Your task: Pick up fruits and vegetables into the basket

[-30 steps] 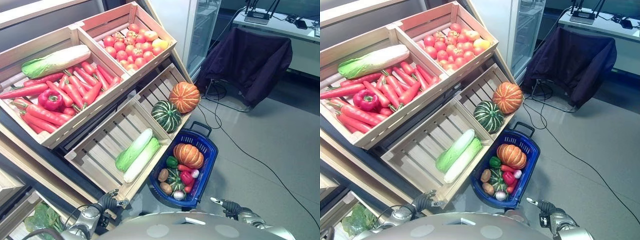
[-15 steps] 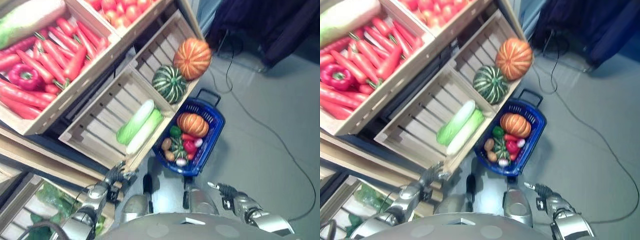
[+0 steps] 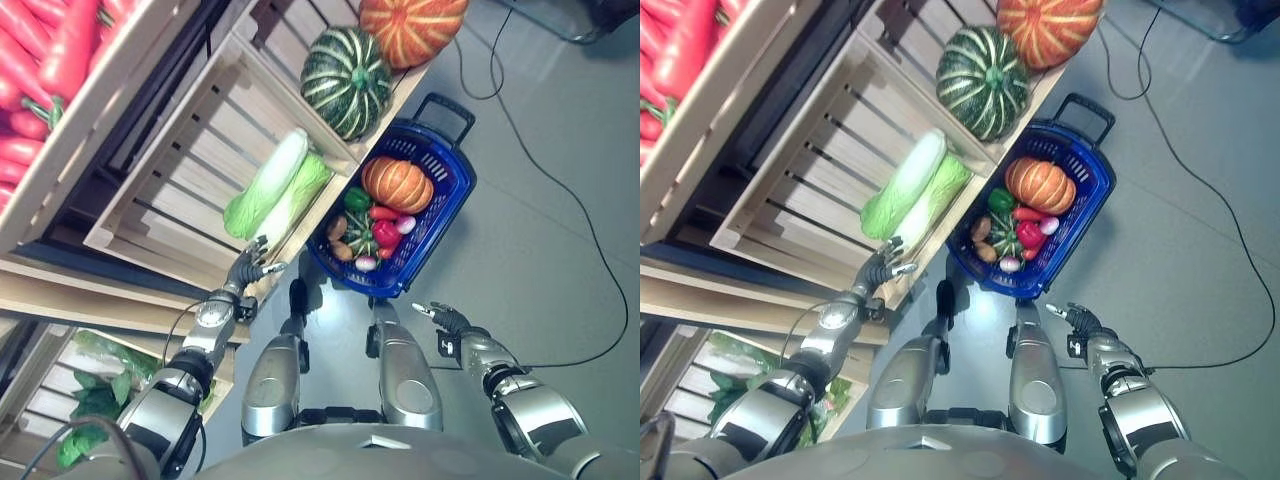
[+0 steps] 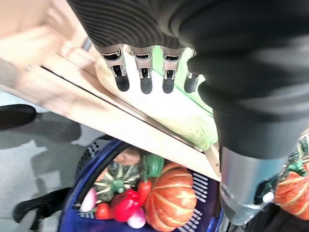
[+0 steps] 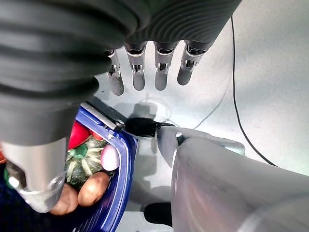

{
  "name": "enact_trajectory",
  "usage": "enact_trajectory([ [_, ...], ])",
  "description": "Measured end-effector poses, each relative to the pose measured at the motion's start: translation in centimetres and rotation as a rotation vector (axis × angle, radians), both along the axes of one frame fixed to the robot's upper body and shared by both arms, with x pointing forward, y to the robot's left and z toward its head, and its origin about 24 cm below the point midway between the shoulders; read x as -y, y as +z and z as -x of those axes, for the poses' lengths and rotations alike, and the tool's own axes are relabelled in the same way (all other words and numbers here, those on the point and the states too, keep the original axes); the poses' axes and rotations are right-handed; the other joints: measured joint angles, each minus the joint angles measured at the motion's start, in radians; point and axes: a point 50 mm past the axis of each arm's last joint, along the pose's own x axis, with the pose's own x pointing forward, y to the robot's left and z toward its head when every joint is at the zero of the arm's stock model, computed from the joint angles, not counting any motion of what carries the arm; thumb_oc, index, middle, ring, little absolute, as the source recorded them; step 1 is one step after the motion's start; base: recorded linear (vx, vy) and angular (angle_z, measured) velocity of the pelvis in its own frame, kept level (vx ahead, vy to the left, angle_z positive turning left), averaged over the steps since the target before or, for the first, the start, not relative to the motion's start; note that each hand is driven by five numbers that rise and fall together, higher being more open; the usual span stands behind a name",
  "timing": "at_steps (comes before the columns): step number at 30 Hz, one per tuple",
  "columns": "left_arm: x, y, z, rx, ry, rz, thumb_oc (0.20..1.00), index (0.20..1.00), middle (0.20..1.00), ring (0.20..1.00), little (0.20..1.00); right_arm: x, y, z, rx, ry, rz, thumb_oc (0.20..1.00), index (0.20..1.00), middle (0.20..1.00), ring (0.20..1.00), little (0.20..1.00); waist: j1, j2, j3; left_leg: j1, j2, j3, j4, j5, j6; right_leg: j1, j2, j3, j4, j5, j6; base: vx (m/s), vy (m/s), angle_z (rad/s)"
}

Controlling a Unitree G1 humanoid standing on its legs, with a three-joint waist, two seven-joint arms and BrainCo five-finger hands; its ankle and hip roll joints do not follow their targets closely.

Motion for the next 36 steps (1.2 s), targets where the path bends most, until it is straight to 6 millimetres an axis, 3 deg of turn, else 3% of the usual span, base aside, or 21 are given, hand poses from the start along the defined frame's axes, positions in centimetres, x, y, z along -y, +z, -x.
enact_trajectory([
  [4, 0.2, 3.1, -2.1, 0.133, 0.001, -0.012, 1.0, 1.0, 1.0, 1.0, 1.0, -0.3, 1.1, -1.8, 0.052, -0.001, -0.004, 1.0, 1.0, 1.0, 1.0, 1.0, 0.003, -0.008, 0.04, -0.071, -0.004, -0.002, 0.067, -0.017, -0.002, -0.052, -0.004, 0.008, 0.034, 0.0, 0.0, -0.08, -0.012, 0.03],
  [14, 0.4, 7.8, -4.3, 0.378, 0.123, -0.16, 1.0, 1.0, 1.0, 1.0, 1.0, -0.5, 2.1, -3.3, 0.098, -0.029, -0.013, 1.0, 1.0, 1.0, 1.0, 1.0, -0.001, -0.015, 0.046, -0.218, -0.011, -0.007, 0.174, -0.026, -0.004, -0.19, -0.005, 0.053, 0.117, -0.006, 0.006, -0.03, -0.008, 0.01],
  [23, -0.1, 13.1, -6.2, 0.691, 0.309, -0.484, 1.0, 1.0, 1.0, 1.0, 1.0, -1.2, 3.2, -5.0, 0.122, 0.009, 0.002, 1.0, 1.0, 1.0, 1.0, 1.0, -0.003, -0.024, 0.05, -0.332, -0.023, -0.016, 0.257, -0.033, 0.003, -0.29, -0.008, 0.08, 0.177, -0.01, 0.005, -0.01, -0.004, 0.03],
  [31, -1.5, 15.5, -7.3, 0.799, 0.446, -0.672, 1.0, 1.0, 1.0, 1.0, 1.0, -1.7, 3.9, -5.9, 0.137, 0.036, 0.005, 1.0, 1.0, 1.0, 1.0, 1.0, -0.029, -0.035, 0.054, -0.388, -0.023, -0.014, 0.314, -0.052, 0.004, -0.333, -0.005, 0.093, 0.206, -0.012, 0.007, 0.0, 0.001, 0.0],
  [36, -1.8, 16.0, -7.8, 0.815, 0.491, -0.748, 1.0, 1.0, 1.0, 1.0, 1.0, -1.7, 3.9, -6.0, 0.132, 0.041, 0.006, 1.0, 1.0, 1.0, 1.0, 1.0, -0.046, -0.039, 0.055, -0.412, -0.021, -0.013, 0.342, -0.066, 0.005, -0.35, -0.001, 0.105, 0.214, -0.015, 0.011, 0.0, 0.001, -0.01],
])
